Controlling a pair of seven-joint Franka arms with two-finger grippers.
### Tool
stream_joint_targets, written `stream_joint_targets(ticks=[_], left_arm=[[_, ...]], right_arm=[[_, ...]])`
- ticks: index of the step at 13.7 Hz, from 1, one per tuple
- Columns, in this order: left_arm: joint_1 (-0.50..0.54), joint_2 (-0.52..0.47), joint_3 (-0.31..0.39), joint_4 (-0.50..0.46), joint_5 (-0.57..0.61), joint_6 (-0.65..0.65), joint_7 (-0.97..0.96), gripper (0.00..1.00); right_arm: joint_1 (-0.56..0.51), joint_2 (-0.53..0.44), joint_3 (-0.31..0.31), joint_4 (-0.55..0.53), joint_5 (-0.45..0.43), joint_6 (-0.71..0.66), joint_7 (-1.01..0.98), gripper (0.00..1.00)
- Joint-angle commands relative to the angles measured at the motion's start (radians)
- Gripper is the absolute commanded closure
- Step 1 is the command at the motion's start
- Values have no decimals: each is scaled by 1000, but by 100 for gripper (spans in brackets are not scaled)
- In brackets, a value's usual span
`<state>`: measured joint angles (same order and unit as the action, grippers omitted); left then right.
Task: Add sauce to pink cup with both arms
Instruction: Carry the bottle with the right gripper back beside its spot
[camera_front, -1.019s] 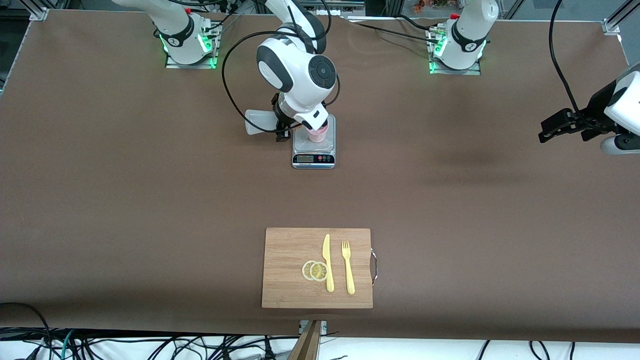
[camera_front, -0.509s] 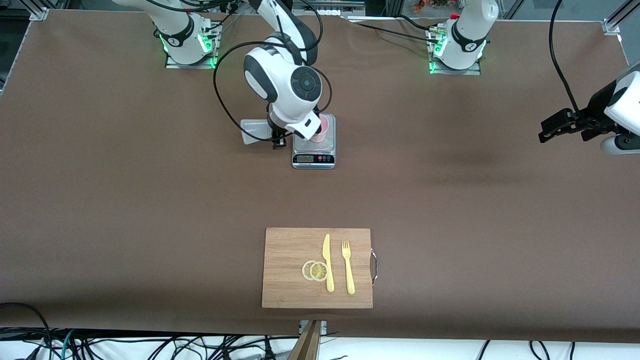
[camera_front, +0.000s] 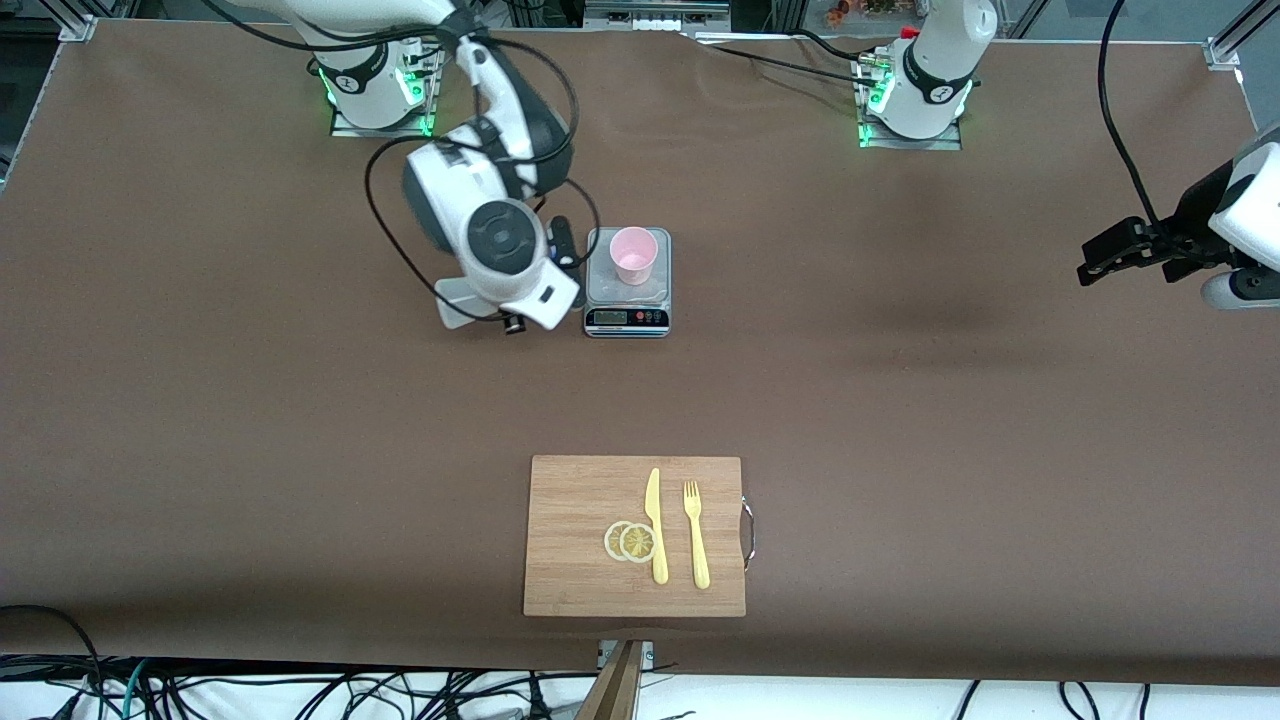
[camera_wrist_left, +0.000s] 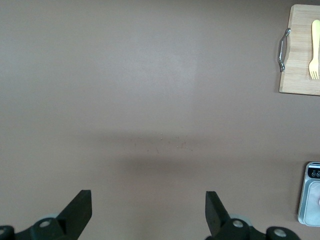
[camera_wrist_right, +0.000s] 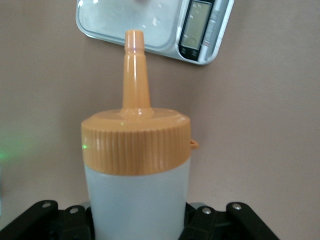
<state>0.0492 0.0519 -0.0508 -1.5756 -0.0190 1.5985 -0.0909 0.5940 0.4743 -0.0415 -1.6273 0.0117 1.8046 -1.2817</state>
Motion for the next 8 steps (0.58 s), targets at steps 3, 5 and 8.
stream_joint_targets(ticks=[3, 5, 8], left_arm=[[9, 17, -4, 32, -27, -8, -3, 0], [9, 17, -4, 32, -27, -8, -3, 0], [9, 17, -4, 32, -27, -8, -3, 0]], right_arm=[[-158, -17, 11, -2, 158, 48, -212, 100], [-225, -13, 12, -2, 244, 62, -301, 100], [-322, -6, 12, -6, 387, 70, -454, 100]])
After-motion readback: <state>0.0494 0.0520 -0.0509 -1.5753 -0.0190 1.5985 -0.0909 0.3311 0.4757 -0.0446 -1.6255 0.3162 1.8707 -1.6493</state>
